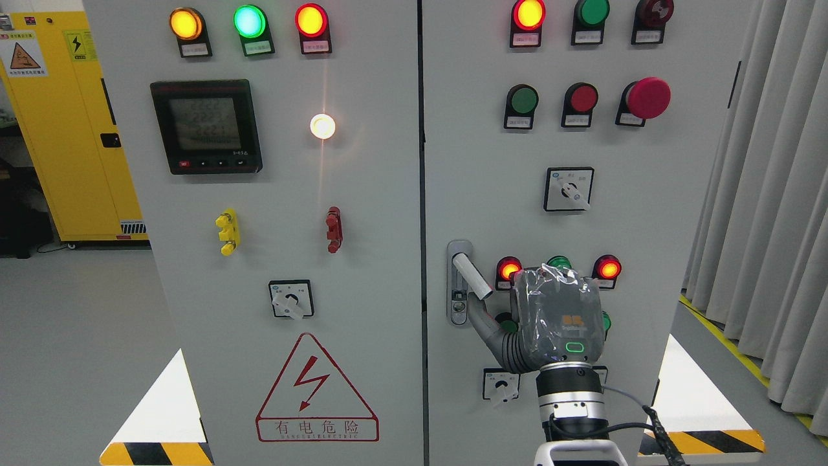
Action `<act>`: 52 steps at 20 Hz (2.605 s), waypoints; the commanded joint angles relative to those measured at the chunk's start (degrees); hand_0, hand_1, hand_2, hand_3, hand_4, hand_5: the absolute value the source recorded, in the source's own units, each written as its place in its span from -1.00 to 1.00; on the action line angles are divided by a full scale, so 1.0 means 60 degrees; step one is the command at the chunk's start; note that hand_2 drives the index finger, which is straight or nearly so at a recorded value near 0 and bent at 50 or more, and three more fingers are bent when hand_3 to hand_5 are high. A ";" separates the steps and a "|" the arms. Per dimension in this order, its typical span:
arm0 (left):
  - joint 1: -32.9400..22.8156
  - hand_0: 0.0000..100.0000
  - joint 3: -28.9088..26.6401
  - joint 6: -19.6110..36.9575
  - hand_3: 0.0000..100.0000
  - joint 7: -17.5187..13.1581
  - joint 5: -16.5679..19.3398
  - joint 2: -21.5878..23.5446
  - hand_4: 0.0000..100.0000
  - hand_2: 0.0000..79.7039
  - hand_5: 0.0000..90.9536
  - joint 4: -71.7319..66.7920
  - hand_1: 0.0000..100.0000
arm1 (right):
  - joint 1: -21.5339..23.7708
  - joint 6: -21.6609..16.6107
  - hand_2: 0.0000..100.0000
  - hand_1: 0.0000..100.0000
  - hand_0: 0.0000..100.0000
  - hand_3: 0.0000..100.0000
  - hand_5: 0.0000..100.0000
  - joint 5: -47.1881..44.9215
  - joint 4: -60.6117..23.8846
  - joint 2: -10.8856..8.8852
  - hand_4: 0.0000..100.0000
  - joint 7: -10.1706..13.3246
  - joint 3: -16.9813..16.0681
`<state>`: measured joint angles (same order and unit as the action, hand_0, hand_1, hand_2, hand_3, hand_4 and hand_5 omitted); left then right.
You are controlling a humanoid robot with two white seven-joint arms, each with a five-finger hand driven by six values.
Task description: Release door handle
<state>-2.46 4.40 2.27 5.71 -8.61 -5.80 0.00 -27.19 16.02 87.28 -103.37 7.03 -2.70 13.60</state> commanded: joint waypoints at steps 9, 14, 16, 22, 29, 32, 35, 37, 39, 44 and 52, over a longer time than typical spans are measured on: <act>0.0000 -0.76 0.0000 0.0002 -1.00 0.0001 0.0000 0.0000 -1.00 -1.00 -1.00 0.0146 0.11 | -0.0010 -0.0018 1.00 -0.39 -0.24 1.00 1.00 -0.0015 -0.0116 -0.0014 1.00 -0.0003 -0.0114; 0.0000 -0.76 0.0000 0.0002 -1.00 0.0001 0.0000 0.0000 -1.00 -1.00 -1.00 0.0146 0.11 | -0.0010 -0.0018 1.00 -0.39 -0.23 1.00 1.00 -0.0015 -0.0160 -0.0014 1.00 -0.0004 -0.0114; 0.0000 -0.76 0.0000 0.0002 -1.00 0.0001 0.0000 0.0000 -1.00 -1.00 -1.00 0.0146 0.11 | -0.0010 -0.0018 1.00 -0.39 -0.23 1.00 1.00 -0.0015 -0.0160 -0.0014 1.00 -0.0018 -0.0114; 0.0000 -0.76 0.0000 0.0002 -1.00 0.0001 0.0000 0.0000 -1.00 -1.00 -1.00 0.0146 0.11 | -0.0024 -0.0018 1.00 -0.40 -0.23 1.00 1.00 -0.0015 -0.0175 -0.0014 1.00 -0.0018 -0.0114; 0.0000 -0.76 0.0000 0.0002 -1.00 0.0001 0.0000 0.0000 -1.00 -1.00 -1.00 0.0146 0.11 | -0.0024 -0.0018 1.00 -0.40 -0.23 1.00 1.00 -0.0029 -0.0219 -0.0014 1.00 -0.0018 -0.0128; 0.0000 -0.76 0.0000 0.0002 -1.00 0.0001 0.0000 0.0000 -1.00 -1.00 -1.00 0.0146 0.11 | -0.0024 -0.0018 1.00 -0.40 -0.23 1.00 1.00 -0.0030 -0.0233 -0.0014 1.00 -0.0018 -0.0128; 0.0000 -0.76 0.0000 0.0002 -1.00 0.0001 0.0000 0.0000 -1.00 -1.00 -1.00 0.0146 0.11 | -0.0024 -0.0032 1.00 -0.40 -0.23 1.00 1.00 -0.0030 -0.0233 -0.0014 1.00 -0.0018 -0.0128; 0.0000 -0.76 0.0000 0.0002 -1.00 0.0001 0.0000 0.0000 -1.00 -1.00 -1.00 0.0146 0.11 | -0.0039 -0.0018 1.00 -0.40 -0.23 1.00 1.00 -0.0030 -0.0233 -0.0014 1.00 -0.0018 -0.0128; 0.0000 -0.76 0.0000 0.0002 -1.00 0.0001 0.0000 0.0000 -1.00 -1.00 -1.00 0.0146 0.11 | -0.0054 -0.0018 1.00 -0.40 -0.23 1.00 1.00 -0.0030 -0.0233 -0.0014 1.00 -0.0018 -0.0128; 0.0000 -0.76 0.0000 0.0002 -1.00 0.0001 0.0000 0.0000 -1.00 -1.00 -1.00 0.0146 0.11 | -0.0098 -0.0018 1.00 -0.40 -0.23 1.00 1.00 -0.0030 -0.0219 -0.0029 1.00 -0.0018 -0.0143; 0.0000 -0.76 0.0000 0.0002 -1.00 0.0001 0.0000 0.0000 -1.00 -1.00 -1.00 0.0146 0.11 | -0.0142 -0.0062 1.00 -0.39 -0.23 1.00 1.00 -0.0030 -0.0233 -0.0131 1.00 -0.0018 -0.0275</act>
<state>-2.46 4.39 2.27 5.71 -8.61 -5.80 0.00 -27.84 15.68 87.10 -104.66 6.70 -2.83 12.59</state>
